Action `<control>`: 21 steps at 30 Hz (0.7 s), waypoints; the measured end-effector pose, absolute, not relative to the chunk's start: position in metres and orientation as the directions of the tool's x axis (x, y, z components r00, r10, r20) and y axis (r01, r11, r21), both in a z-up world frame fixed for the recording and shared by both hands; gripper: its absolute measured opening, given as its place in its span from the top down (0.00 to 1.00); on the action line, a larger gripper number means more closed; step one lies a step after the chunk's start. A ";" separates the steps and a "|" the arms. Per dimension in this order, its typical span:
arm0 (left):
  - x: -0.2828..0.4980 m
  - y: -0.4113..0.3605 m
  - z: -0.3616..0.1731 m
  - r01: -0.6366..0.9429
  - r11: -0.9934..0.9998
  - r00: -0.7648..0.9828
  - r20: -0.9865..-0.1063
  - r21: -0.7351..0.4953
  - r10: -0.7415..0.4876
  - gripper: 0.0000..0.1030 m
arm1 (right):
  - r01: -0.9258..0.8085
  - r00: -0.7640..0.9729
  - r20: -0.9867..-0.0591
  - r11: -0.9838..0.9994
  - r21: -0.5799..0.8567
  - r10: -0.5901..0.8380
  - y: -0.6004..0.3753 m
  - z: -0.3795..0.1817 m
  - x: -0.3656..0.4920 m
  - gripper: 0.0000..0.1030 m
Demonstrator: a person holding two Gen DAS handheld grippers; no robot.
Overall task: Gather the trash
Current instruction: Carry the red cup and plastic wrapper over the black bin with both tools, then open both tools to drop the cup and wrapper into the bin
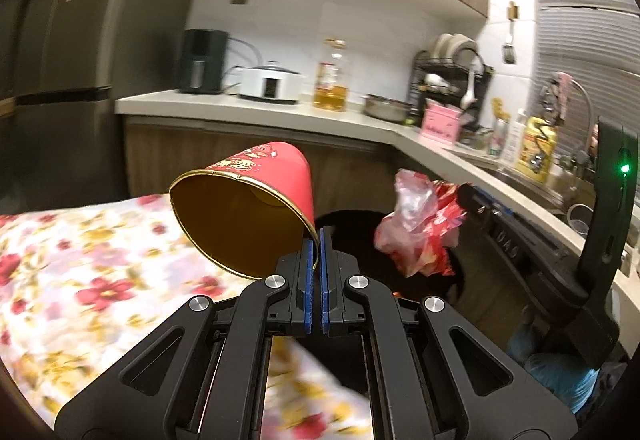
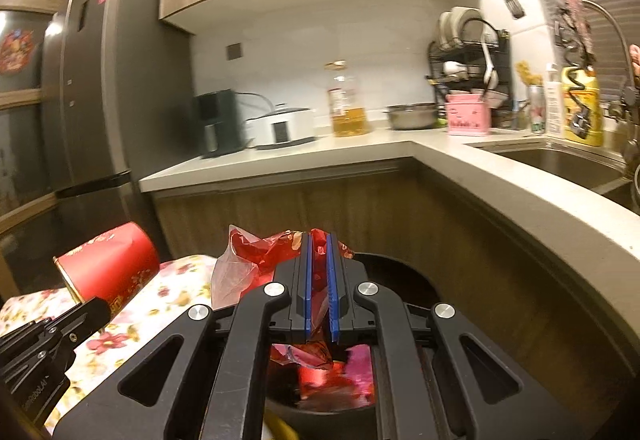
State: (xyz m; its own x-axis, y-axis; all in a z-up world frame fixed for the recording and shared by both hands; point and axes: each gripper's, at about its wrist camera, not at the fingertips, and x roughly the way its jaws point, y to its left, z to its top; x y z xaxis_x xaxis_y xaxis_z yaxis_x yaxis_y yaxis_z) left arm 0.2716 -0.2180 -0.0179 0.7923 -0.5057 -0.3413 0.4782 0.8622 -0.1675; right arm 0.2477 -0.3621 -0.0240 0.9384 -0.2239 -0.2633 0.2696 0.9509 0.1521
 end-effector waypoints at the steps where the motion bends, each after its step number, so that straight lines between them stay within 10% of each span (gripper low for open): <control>1: 0.274 -0.227 -0.018 0.490 0.856 0.786 -0.341 -0.164 -0.515 0.98 | 0.279 0.936 -0.263 0.948 0.153 -0.234 -0.367 -0.025 0.248 0.93; 21: 0.313 -0.291 -0.050 0.608 0.771 0.661 -0.416 -0.189 -0.624 0.90 | 0.300 0.925 -0.299 0.934 0.193 -0.236 -0.404 -0.039 0.266 0.76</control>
